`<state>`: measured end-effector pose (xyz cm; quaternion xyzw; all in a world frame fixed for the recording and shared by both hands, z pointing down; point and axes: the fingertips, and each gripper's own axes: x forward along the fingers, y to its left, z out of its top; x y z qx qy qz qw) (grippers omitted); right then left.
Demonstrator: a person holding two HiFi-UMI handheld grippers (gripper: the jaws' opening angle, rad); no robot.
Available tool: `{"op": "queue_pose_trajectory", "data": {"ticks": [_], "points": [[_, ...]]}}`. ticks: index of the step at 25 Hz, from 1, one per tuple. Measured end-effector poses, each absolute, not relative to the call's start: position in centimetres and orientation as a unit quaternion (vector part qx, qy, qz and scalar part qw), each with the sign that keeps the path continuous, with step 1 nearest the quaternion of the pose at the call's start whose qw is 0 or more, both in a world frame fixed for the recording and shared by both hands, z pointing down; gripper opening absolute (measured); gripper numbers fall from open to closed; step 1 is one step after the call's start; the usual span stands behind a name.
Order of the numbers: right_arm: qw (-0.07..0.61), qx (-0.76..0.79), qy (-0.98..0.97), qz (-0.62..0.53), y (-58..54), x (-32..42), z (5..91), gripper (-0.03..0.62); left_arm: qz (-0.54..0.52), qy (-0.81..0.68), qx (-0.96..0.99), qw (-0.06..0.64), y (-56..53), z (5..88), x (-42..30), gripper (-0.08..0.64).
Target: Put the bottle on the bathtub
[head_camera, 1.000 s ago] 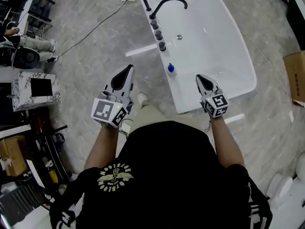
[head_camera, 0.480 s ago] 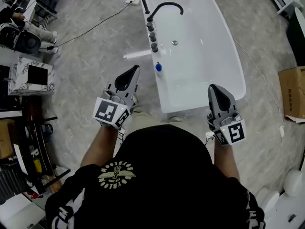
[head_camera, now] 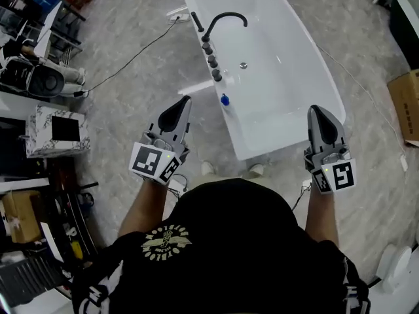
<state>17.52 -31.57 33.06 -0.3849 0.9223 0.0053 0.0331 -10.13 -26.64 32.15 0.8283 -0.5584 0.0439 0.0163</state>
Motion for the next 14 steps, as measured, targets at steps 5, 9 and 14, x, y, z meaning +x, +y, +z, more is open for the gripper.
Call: {"op": "queue_pose_trajectory", "data": {"ticks": [5, 9, 14], "points": [[0.022, -0.440, 0.898, 0.010, -31.5, 18.6, 33.6, 0.011, 0.032, -0.529, 0.848, 0.005, -28.1, 31.6, -11.4, 0.009], [0.017, -0.468, 0.883, 0.010, -29.4, 15.9, 33.0, 0.011, 0.018, -0.507, 0.862, 0.005, -27.1, 31.6, -14.6, 0.009], [0.008, -0.493, 0.870, 0.008, -27.5, 11.2, 33.5, 0.011, 0.018, -0.493, 0.870, 0.012, -26.2, 33.3, -20.4, 0.009]]}}
